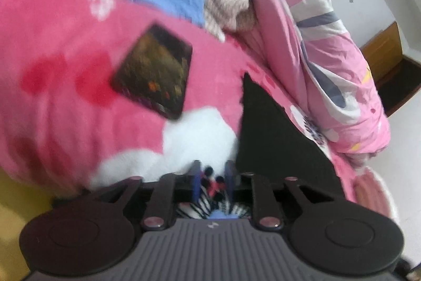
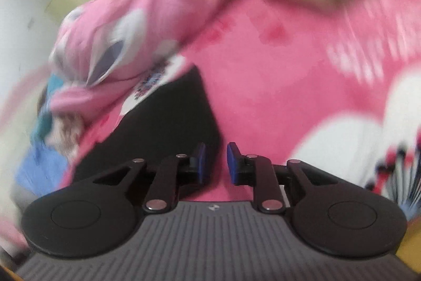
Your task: Fold clothes
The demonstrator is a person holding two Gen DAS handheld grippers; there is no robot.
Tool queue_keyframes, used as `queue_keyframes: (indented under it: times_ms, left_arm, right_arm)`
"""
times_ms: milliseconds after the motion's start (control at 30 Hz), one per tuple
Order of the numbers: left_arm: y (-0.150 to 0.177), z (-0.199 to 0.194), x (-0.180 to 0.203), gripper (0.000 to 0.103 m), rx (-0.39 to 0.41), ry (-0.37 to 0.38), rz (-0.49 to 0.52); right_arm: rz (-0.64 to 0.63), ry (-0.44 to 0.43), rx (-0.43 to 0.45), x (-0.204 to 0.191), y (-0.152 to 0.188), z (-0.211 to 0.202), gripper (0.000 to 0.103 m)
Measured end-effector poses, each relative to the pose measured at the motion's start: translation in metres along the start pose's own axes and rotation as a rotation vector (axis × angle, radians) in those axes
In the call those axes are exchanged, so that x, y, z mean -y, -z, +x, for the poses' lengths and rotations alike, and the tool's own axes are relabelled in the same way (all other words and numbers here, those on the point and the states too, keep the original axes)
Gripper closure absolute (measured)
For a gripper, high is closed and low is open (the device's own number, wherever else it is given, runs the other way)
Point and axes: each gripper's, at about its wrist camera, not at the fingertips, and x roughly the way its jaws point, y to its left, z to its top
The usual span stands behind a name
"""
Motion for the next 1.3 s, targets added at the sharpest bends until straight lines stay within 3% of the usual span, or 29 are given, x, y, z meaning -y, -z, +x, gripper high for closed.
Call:
queue_keyframes:
  times_ms: [33, 133, 200, 300, 367, 400, 500, 567, 700, 767, 867, 933, 1000, 1067, 1133, 1300]
  left_arm:
    - [0.001, -0.007, 0.005, 0.072, 0.04, -0.026, 0.048]
    - [0.001, -0.018, 0.017, 0.07, 0.105, -0.061, 0.143]
    - [0.0, -0.019, 0.02, 0.07, 0.105, -0.058, 0.152]
    - [-0.001, -0.019, 0.019, 0.07, 0.107, -0.054, 0.16]
    - [-0.002, -0.02, 0.019, 0.07, 0.113, -0.059, 0.177]
    - [-0.003, -0.02, 0.019, 0.07, 0.115, -0.059, 0.185]
    - [-0.005, -0.018, 0.025, 0.07, 0.121, -0.05, 0.222]
    - [-0.003, -0.015, 0.034, 0.063, 0.116, -0.033, 0.265]
    - [0.011, 0.0, 0.052, 0.058, 0.035, -0.003, 0.347]
    - [0.019, 0.008, 0.057, 0.059, 0.004, -0.027, 0.368]
    - [0.019, 0.009, 0.045, 0.06, -0.006, -0.061, 0.311]
    - [0.016, 0.003, 0.039, 0.06, 0.027, -0.098, 0.32]
    - [0.013, -0.003, 0.036, 0.06, 0.068, -0.149, 0.353]
    - [0.01, -0.006, 0.04, 0.06, 0.102, -0.173, 0.393]
    - [0.009, -0.006, 0.048, 0.06, 0.114, -0.147, 0.429]
    - [0.015, 0.005, 0.075, 0.06, 0.1, -0.081, 0.501]
  right_arm:
    - [-0.087, -0.028, 0.001, -0.017, 0.003, 0.003, 0.085]
    - [-0.334, -0.102, -0.03, -0.068, 0.021, 0.023, 0.086]
    - [-0.386, -0.122, -0.069, -0.075, 0.032, 0.038, 0.087]
    - [-0.25, -0.067, -0.118, -0.037, 0.031, 0.047, 0.092]
    - [-0.041, -0.063, -0.09, 0.006, 0.026, 0.033, 0.1]
    - [0.069, -0.063, -0.072, 0.029, 0.024, 0.025, 0.098]
    - [0.041, -0.038, -0.022, 0.026, 0.017, 0.012, 0.093]
    - [0.001, -0.02, 0.011, 0.02, 0.012, 0.004, 0.093]
    - [-0.181, -0.116, 0.005, -0.03, 0.019, 0.025, 0.094]
    - [-0.153, -0.119, -0.017, -0.024, 0.018, 0.04, 0.095]
    - [0.034, 0.009, -0.016, 0.026, 0.01, 0.037, 0.103]
    - [0.107, 0.103, 0.035, 0.044, 0.003, 0.02, 0.098]
    - [0.04, 0.163, 0.09, 0.035, -0.003, 0.006, 0.098]
    - [-0.025, 0.122, 0.117, 0.014, -0.004, -0.001, 0.098]
    - [-0.11, 0.047, 0.11, -0.016, 0.0, 0.003, 0.098]
    - [-0.406, -0.173, -0.003, -0.112, 0.033, 0.038, 0.098]
